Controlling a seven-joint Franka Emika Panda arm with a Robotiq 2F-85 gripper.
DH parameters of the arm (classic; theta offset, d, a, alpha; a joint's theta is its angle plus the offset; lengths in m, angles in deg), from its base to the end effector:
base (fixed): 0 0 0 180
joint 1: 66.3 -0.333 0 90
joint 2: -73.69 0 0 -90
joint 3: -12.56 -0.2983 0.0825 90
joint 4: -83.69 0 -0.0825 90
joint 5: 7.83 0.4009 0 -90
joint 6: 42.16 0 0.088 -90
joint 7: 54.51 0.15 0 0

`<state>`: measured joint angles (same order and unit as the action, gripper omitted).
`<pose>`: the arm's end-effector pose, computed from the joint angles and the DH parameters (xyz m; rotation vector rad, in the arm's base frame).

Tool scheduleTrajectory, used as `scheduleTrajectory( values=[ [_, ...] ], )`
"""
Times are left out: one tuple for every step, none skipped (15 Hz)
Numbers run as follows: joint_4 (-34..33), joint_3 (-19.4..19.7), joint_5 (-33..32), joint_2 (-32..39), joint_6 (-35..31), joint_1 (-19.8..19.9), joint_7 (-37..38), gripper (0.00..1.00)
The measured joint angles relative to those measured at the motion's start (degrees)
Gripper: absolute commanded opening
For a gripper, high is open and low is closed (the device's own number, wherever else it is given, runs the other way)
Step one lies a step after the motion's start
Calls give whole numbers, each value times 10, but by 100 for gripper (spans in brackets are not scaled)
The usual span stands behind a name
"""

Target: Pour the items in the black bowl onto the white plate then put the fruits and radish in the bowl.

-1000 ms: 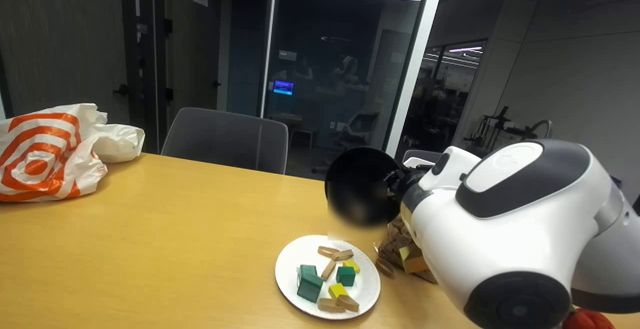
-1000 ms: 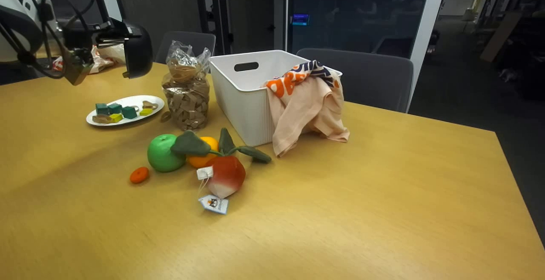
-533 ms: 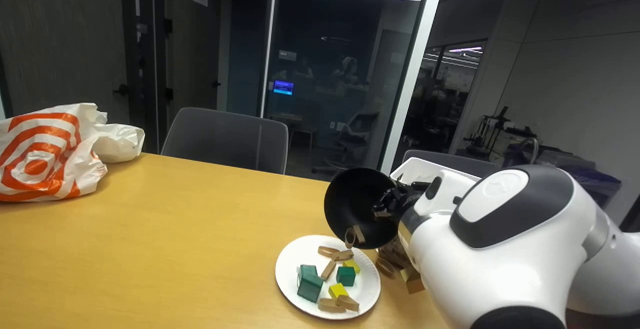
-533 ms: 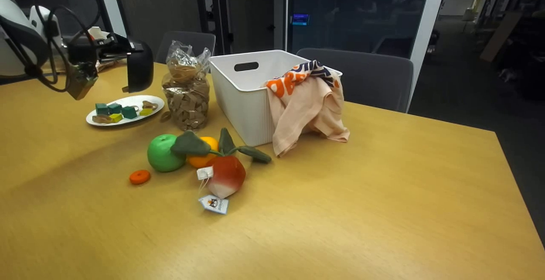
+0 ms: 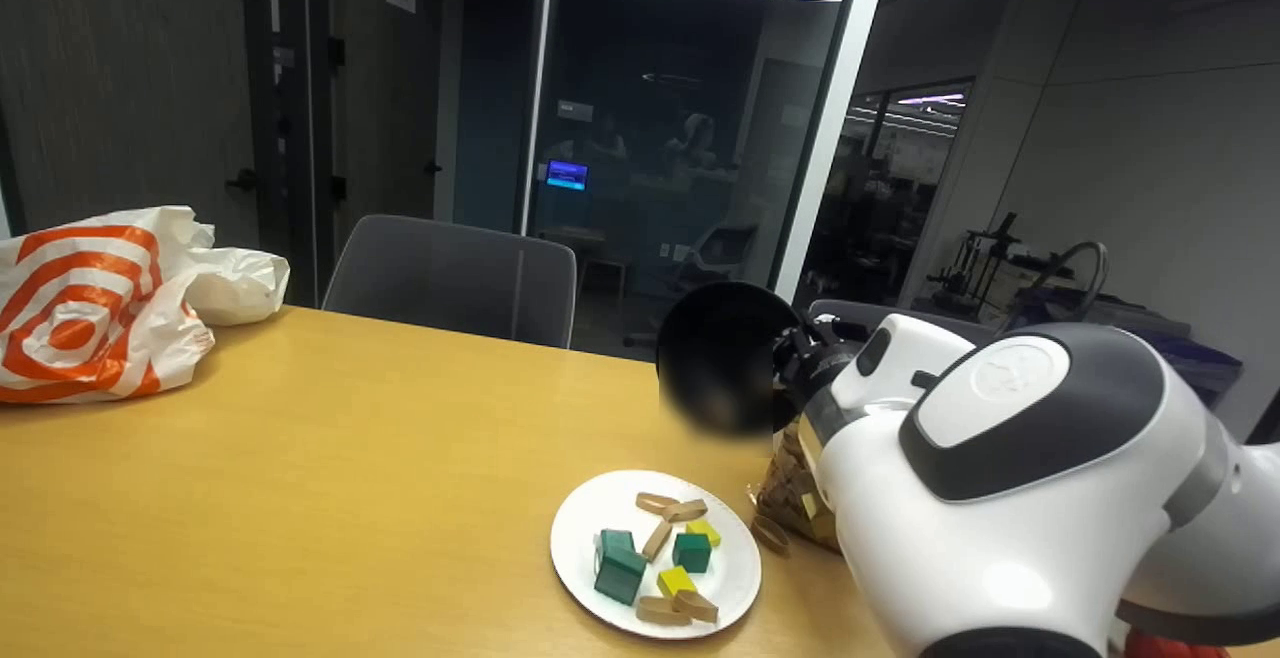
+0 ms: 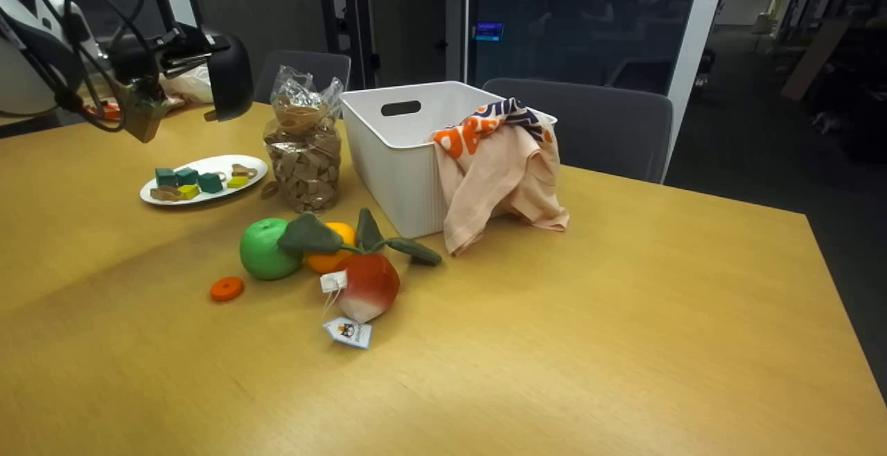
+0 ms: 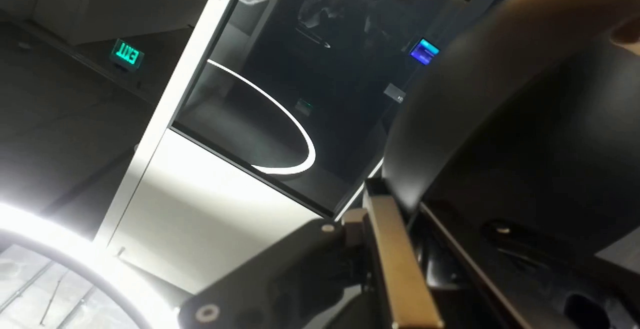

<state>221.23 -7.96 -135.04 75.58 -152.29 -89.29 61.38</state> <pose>0.4622 0.3175 0.3192 1.7866 0.4264 1.9239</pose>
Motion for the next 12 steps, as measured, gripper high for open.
scheduleTrajectory(
  values=[
    [1,0,0,0,-1,0,-1,9],
    [2,0,0,1,-10,0,-2,10],
    [4,-1,0,2,-21,0,-2,9],
    [8,-1,0,3,-31,0,-2,9],
    [12,-1,0,5,-39,0,-4,10],
    [17,-2,-1,8,-44,0,-9,10],
    [22,-2,-2,12,-46,0,-14,10],
    [26,-3,-3,15,-46,0,-20,10],
    [29,-3,-6,18,-46,0,-23,10],
    [29,-4,-8,18,-38,0,-23,9],
    [28,-6,-9,18,-22,0,-22,10],
    [26,-8,-9,16,0,0,-18,10]
  ],
)
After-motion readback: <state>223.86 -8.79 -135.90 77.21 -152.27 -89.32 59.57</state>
